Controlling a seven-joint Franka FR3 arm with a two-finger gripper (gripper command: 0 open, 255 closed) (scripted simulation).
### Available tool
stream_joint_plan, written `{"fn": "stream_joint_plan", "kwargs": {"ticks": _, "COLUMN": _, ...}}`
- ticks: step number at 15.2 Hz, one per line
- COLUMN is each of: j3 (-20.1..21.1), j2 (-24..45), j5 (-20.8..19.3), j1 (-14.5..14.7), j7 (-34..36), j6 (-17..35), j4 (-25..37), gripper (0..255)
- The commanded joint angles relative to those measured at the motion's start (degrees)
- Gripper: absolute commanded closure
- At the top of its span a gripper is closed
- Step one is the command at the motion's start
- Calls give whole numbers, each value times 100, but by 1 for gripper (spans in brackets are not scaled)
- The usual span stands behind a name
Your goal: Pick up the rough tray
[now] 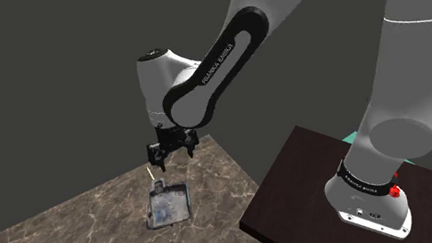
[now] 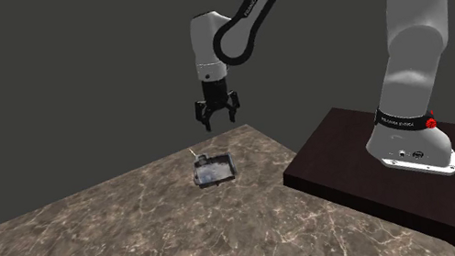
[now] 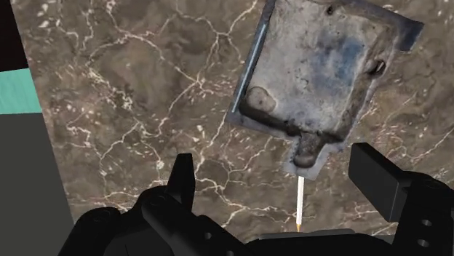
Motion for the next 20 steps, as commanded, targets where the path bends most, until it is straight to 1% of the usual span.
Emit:
{"fn": "stream_joint_plan", "kwargs": {"ticks": 1, "j3": -127, "j2": 511, "j5": -328, "j1": 163, "j7": 377, "j6": 152, "j4": 328, "gripper": 0}}
{"fn": "stream_joint_plan", "kwargs": {"ticks": 3, "j3": -288, "j2": 984, "j5": -574, "j1": 349, "j7": 668, "j6": 247, "j4": 693, "gripper": 0}}
{"fn": "stream_joint_plan", "kwargs": {"ticks": 6, "j3": -531, "j2": 1673, "j5": -841, "j1": 632, "j7": 1017, "j6": 334, "j4": 1295, "gripper": 0}}
{"fn": "stream_joint_plan", "kwargs": {"ticks": 9, "j3": -752, "j2": 2348, "j5": -1003, "j1": 896, "j7": 1276, "j6": 359, "j4": 1966, "gripper": 0}}
{"fn": "stream_joint_plan", "kwargs": {"ticks": 10, "j3": -788, "j2": 2463, "j5": -1020, "j1": 939, "j7": 1312, "j6": 357, "j4": 2088, "gripper": 0}}
{"fn": "stream_joint_plan", "kwargs": {"ticks": 17, "j3": -945, "j2": 2915, "j5": -1161, "j1": 1059, "j7": 1390, "j6": 672, "j4": 2229, "gripper": 0}}
{"fn": "stream_joint_plan", "kwargs": {"ticks": 19, "j3": -958, "j2": 2953, "j5": -1172, "j1": 1070, "j7": 1396, "j6": 697, "j4": 2242, "gripper": 0}}
{"fn": "stream_joint_plan", "kwargs": {"ticks": 20, "j3": -958, "j2": 2960, "j5": -1171, "j1": 1076, "j7": 1400, "j6": 688, "j4": 2257, "gripper": 255}}
